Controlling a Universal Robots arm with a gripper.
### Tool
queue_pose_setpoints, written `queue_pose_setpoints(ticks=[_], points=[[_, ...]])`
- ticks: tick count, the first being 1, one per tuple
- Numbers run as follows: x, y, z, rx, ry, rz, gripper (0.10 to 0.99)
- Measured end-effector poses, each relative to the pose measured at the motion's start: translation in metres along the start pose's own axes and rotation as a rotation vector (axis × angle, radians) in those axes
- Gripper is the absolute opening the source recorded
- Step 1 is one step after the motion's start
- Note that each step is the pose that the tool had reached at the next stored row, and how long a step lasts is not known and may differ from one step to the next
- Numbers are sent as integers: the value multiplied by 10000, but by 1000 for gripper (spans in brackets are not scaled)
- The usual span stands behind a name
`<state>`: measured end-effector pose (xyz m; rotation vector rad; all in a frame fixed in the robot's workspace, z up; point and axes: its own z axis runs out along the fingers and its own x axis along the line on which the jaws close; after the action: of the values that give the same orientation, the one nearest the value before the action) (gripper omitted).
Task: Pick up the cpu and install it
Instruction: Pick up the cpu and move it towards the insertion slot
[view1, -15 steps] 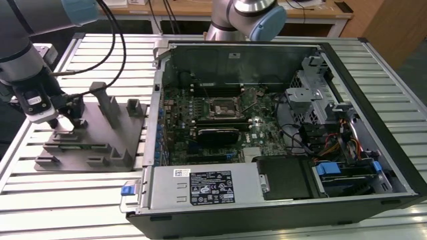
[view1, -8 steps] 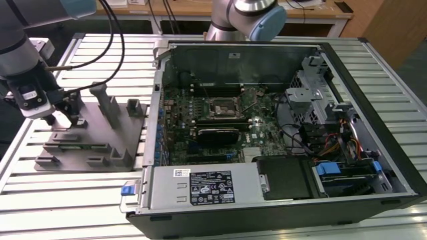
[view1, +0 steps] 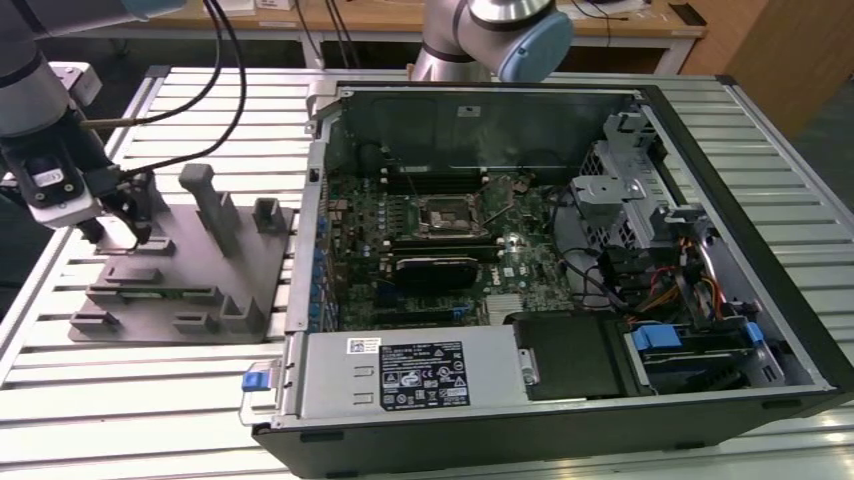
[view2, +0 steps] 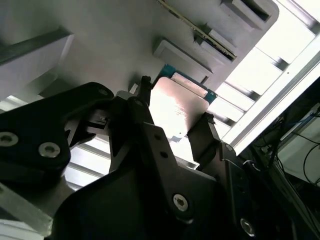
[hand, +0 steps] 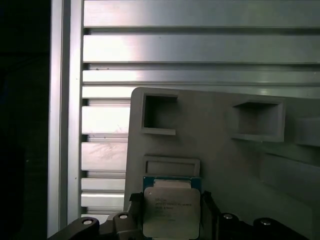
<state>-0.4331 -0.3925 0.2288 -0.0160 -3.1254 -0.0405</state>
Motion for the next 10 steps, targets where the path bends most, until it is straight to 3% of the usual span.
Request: queue_pose_setpoints(ticks=[10], points=[[4, 7, -250, 1, 0, 0, 549]])
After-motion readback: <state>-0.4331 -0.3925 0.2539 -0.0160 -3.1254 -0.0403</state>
